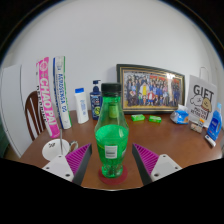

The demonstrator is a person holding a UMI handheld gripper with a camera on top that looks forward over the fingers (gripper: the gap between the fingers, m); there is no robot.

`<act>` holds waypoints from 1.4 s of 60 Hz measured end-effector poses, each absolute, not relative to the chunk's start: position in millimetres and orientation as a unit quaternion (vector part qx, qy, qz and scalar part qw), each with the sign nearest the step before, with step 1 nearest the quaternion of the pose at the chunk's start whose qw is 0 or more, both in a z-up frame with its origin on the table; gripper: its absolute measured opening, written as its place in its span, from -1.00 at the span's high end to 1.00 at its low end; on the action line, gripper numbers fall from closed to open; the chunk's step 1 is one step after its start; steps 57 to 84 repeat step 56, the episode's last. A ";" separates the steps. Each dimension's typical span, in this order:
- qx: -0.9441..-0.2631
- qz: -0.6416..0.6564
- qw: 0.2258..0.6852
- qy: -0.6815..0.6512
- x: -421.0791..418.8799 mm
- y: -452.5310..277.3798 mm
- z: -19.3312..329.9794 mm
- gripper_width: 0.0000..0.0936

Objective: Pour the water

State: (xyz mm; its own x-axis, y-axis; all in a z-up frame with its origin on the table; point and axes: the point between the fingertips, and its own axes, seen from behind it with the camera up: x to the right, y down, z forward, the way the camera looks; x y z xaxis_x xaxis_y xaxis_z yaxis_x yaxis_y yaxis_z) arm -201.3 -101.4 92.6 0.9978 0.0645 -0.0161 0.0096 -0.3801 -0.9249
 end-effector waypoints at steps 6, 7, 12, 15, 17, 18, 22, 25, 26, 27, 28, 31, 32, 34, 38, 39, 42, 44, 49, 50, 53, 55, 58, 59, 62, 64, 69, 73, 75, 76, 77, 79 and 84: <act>-0.846 0.018 0.532 -0.011 -200.9 -131.9 109.0 -0.83; -0.849 0.016 0.527 -0.010 -201.5 -138.6 112.0 -0.83; -0.864 0.003 0.503 0.001 -202.9 -176.0 130.2 -0.82; -0.872 -0.002 0.490 0.007 -207.0 -201.4 142.9 -0.82; -0.876 -0.004 0.482 0.010 -210.6 -218.3 151.4 -0.82; -0.879 -0.005 0.477 0.011 -212.4 -226.9 154.8 -0.82; -0.888 -0.012 0.459 0.020 -218.4 -258.6 165.6 -0.82; -0.893 -0.014 0.449 0.024 -223.4 -278.1 170.9 -0.83; -0.895 -0.016 0.446 0.025 -224.5 -284.3 172.6 -0.82; -0.895 -0.017 0.444 0.025 -226.5 -289.7 173.7 -0.82; -0.896 -0.019 0.443 0.025 -227.9 -294.6 175.4 -0.82; -0.895 -0.023 0.445 0.027 -231.2 -306.3 180.1 -0.82; -0.894 -0.025 0.446 0.026 -231.7 -309.5 181.5 -0.83; -0.893 -0.030 0.448 0.026 -232.8 -314.1 185.8 -0.83; -0.892 -0.042 0.449 0.027 -231.9 -323.4 189.6 -0.83; -0.892 -0.042 0.449 0.027 -232.3 -324.9 189.9 -0.83; -0.890 -0.040 0.454 0.026 -234.3 -327.1 191.5 -0.83; -0.890 -0.041 0.454 0.026 -234.9 -328.4 191.2 -0.82; -0.893 -0.040 0.448 0.027 -236.6 -330.1 189.0 -0.83; -0.893 -0.040 0.447 0.027 -236.8 -330.2 188.8 -0.83; -0.894 -0.039 0.445 0.026 -239.0 -329.4 189.0 -0.83; -0.895 -0.039 0.443 0.027 -239.0 -329.4 188.2 -0.83; -0.895 -0.039 0.443 0.027 -239.0 -329.5 187.6 -0.83; -0.895 -0.039 0.443 0.027 -239.0 -329.5 187.6 -0.83; -0.895 -0.039 0.443 0.027 -239.0 -329.5 187.6 -0.83; -0.895 -0.039 0.443 0.027 -239.0 -329.5 187.6 -0.83; -0.895 -0.039 0.443 0.027 -239.0 -329.5 187.6 -0.83; -0.895 -0.039 0.443 0.027 -239.0 -329.5 187.6 -0.83; -0.895 -0.039 0.443 0.027 -239.0 -329.5 187.6 -0.83; -0.895 -0.039 0.443 0.027 -239.0 -329.5 187.6 -0.83; -0.895 -0.039 0.443 0.027 -239.0 -329.5 187.6 -0.83; -0.895 -0.039 0.443 0.027 -239.0 -329.5 187.6 -0.83; -0.895 -0.039 0.443 0.027 -239.0 -329.5 187.6 -0.83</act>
